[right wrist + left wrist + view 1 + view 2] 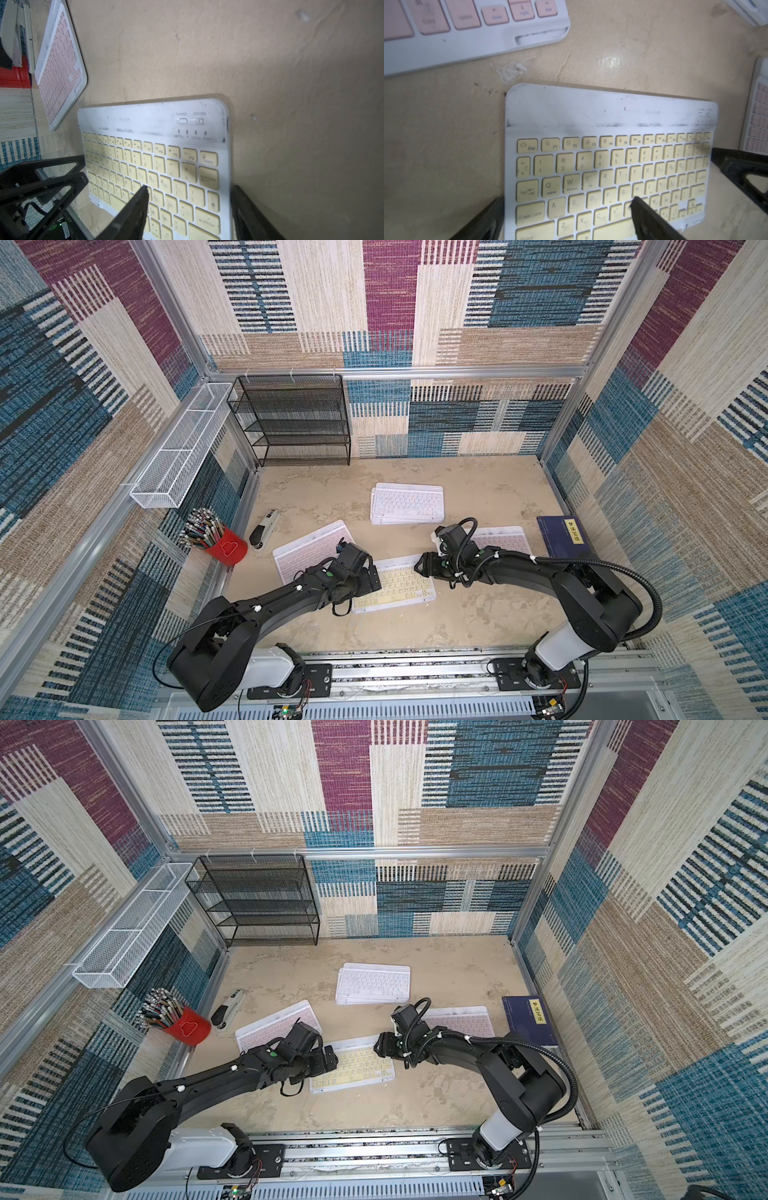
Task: Stack the numeric keypads
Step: Pick up the numeric keypad from the center of the board.
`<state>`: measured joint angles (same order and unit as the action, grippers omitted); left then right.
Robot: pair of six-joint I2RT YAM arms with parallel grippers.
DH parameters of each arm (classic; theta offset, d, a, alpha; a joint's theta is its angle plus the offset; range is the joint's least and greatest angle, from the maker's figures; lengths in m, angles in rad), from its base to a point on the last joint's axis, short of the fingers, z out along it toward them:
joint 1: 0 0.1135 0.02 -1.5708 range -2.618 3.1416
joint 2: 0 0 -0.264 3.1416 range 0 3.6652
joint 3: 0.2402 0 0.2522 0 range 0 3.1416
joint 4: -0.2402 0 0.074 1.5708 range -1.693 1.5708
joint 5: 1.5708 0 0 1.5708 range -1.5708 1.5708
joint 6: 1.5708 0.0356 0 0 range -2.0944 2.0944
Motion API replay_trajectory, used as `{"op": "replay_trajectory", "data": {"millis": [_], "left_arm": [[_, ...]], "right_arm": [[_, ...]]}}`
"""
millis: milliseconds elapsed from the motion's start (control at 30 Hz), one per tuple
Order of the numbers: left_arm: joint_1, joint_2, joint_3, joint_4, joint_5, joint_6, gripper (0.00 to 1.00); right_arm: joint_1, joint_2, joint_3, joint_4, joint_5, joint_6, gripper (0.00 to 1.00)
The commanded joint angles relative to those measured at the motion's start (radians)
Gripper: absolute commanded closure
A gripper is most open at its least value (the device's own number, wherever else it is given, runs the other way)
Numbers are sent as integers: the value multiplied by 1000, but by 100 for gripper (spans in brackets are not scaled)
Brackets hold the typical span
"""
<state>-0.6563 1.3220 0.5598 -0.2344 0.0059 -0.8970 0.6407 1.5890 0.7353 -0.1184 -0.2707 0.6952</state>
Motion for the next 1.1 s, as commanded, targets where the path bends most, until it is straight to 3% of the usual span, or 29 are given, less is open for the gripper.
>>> {"op": "replay_trajectory", "data": {"millis": [0, 333, 567, 1067], "left_arm": [[-5, -17, -56, 54, 190, -38, 2], [-5, -180, -156, 278, 271, -42, 2], [-5, -263, -209, 357, 267, -59, 2], [-3, -360, -197, 314, 226, -32, 2]], "right_arm": [[7, 14, -25, -54, -90, 18, 35], [4, 45, -75, 72, -196, 55, 35], [-6, 43, -102, 116, -228, 76, 35], [-36, 29, -123, 139, -258, 78, 35]]}}
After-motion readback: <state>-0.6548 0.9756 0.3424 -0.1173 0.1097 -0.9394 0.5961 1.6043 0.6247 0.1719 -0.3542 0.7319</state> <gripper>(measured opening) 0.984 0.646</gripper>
